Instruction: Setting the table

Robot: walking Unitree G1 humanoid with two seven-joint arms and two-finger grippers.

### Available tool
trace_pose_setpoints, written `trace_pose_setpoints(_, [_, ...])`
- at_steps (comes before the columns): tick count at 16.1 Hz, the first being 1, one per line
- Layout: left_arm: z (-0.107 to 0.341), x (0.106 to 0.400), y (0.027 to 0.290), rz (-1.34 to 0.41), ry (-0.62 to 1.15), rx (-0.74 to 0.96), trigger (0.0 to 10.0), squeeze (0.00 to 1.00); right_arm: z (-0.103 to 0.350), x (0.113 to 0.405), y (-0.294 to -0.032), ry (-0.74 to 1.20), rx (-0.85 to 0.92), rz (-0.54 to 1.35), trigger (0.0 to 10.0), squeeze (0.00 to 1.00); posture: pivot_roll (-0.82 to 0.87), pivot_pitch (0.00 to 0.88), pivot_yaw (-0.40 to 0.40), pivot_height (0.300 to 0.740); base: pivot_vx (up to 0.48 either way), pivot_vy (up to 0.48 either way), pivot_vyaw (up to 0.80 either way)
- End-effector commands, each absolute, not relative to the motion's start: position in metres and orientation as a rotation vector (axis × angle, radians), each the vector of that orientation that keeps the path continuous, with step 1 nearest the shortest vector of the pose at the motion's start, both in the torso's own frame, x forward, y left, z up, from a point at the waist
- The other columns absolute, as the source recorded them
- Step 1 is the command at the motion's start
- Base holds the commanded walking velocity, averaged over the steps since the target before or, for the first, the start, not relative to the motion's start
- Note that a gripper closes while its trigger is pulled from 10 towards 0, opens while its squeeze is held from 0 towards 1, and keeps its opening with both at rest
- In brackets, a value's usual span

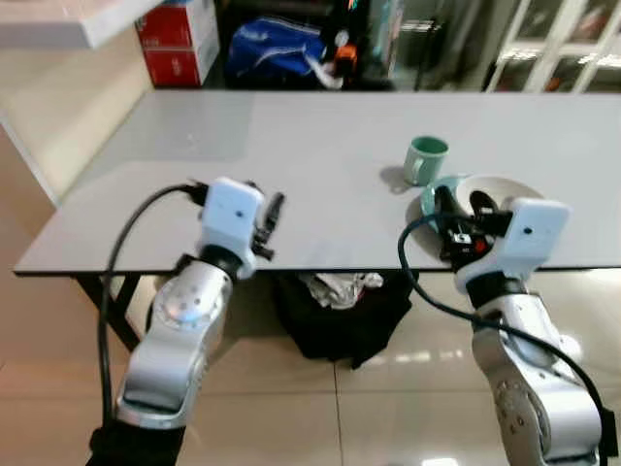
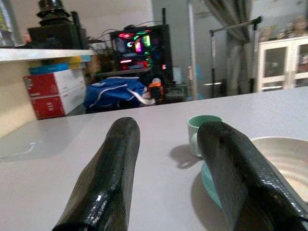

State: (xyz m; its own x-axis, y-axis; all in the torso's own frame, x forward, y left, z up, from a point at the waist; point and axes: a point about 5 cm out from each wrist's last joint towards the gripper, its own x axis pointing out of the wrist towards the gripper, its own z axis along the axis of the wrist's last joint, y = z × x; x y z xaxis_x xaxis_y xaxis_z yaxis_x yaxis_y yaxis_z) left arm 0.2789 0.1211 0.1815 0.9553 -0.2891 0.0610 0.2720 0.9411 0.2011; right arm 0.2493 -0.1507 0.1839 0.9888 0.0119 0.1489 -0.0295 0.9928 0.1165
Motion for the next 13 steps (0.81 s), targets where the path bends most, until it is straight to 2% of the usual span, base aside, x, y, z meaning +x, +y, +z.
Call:
trace_pose_setpoints(1, [0.18,0.277,0.117,-0.293,-0.081,0.197,10.0,0.0,0.172,0.251,-0.156,-0.094,0.1,-0.013,10.0,0.0,0.01,0.026,0.022,0.74,0.0,0.48,0.0])
trace_pose_setpoints(13, [0.183,0.276,0.127,-0.239,-0.083,0.221,10.0,0.0,0.166,0.263,-0.147,-0.081,0.125,0.015,10.0,0.0,0.05,0.02,-0.012,0.74,0.0,0.48,0.0])
